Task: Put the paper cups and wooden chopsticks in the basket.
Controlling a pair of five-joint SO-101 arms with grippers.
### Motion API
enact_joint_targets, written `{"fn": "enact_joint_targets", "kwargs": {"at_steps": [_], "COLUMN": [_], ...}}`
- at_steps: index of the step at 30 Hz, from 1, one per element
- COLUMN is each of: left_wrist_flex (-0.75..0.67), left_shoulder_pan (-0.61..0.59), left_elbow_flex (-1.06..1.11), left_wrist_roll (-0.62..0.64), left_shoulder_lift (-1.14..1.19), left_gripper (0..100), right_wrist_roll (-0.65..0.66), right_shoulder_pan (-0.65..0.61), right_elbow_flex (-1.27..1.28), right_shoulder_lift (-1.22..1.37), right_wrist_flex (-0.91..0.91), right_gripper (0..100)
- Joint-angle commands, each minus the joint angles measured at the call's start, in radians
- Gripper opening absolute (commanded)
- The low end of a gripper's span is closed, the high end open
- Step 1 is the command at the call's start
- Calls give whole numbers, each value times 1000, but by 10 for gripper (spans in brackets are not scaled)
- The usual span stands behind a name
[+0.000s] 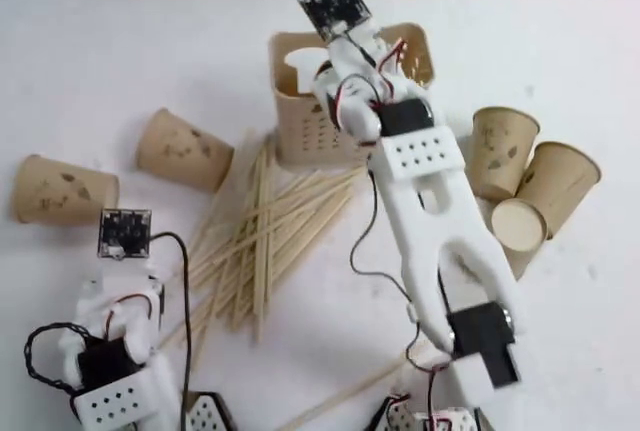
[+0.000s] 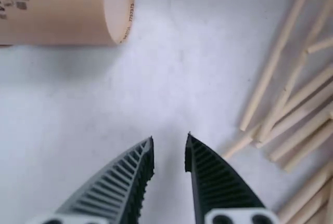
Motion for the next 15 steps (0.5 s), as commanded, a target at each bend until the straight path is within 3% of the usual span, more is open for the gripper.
{"fn": "enact_joint_targets", "kwargs": {"at_steps": [1,5,15], "left_wrist_flex": [5,5,5], "left_shoulder_pan": [-5,-5,-5], "left_elbow_flex": [0,0,0], "left_wrist_roll": [-12,-12,-12], "left_shoulder_lift": [4,4,4], "left_gripper": [117,117,117], "right_wrist_roll": [-80,-206,-396], "right_shoulder_pan": [4,19,35], "right_elbow_flex": [-206,-322,-549], "right_shoulder_lift": [105,197,263], "right_wrist_flex": [200,315,570], "right_gripper": [83,19,18]}}
